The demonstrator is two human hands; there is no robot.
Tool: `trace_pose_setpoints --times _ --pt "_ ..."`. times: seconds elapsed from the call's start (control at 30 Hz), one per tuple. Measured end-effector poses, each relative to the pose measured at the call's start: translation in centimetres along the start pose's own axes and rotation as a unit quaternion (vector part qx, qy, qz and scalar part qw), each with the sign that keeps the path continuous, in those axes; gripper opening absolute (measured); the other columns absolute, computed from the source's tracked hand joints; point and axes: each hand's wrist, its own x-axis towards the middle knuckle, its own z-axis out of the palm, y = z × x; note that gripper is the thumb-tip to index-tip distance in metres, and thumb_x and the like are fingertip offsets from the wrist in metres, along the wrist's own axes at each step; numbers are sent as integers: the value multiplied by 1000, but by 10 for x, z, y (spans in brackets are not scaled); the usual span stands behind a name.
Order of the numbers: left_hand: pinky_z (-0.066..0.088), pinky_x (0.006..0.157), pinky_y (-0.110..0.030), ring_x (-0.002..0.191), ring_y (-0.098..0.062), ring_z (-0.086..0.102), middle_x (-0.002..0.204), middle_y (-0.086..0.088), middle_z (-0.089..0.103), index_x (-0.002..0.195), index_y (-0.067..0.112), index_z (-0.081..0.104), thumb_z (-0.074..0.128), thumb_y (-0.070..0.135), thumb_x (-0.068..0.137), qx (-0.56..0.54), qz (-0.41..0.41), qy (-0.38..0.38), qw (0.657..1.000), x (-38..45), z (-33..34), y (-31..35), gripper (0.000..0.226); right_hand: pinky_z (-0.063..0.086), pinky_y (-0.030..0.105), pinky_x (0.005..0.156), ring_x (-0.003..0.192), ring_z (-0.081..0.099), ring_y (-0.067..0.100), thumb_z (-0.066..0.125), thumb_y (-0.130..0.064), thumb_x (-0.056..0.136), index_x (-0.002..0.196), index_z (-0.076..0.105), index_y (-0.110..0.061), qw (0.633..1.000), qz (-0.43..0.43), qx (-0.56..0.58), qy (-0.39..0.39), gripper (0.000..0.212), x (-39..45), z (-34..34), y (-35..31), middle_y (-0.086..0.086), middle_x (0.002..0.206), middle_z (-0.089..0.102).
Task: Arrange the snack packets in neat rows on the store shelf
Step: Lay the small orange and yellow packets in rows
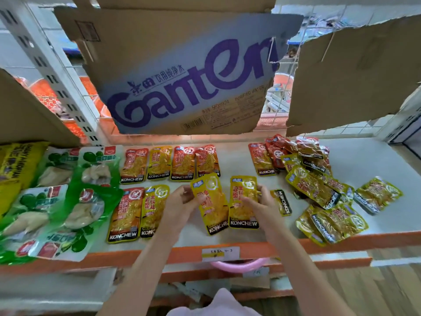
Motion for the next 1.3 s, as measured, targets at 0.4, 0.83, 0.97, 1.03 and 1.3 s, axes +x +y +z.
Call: trace_pose_setpoints --times 0.4,0.83,0.97,1.03,1.3 --pt "49 68 -18 69 -7 62 72 -1 69 89 12 60 64 5 84 18 65 37 997 -3 -3 -17 9 55 32 74 84 67 12 69 -10 81 99 49 -24 995 -61 -73 -35 31 -4 -4 10 4 98 68" --pt "39 58 -2 62 3 50 92 -7 55 121 4 53 66 12 85 367 175 40 913 6 -31 11 39 38 22 60 74 53 11 61 -8 85 141 23 -18 965 -76 -249 -30 69 0 49 0 -1 91 56" --pt "40 69 -13 72 -8 45 106 -3 43 122 12 54 72 29 79 390 140 29 910 1 -41 8 49 39 26 86 115 48 23 56 -6 87 146 18 -12 946 -135 -295 -10 70 -4 70 5 8 133 43" --pt "41 80 -24 85 -14 44 111 -1 38 128 17 51 75 39 72 414 125 6 901 -1 -45 4 64 39 28 86 117 44 27 55 -10 89 145 20 -9 925 -149 -348 -13 65 -5 76 9 10 132 37" --pt "31 77 -19 75 -1 42 103 4 37 136 16 45 67 43 80 471 164 8 867 -5 -45 3 65 34 25 83 105 38 23 55 -30 90 137 33 -15 866 -176 -468 -1 54 -7 77 9 6 109 38"
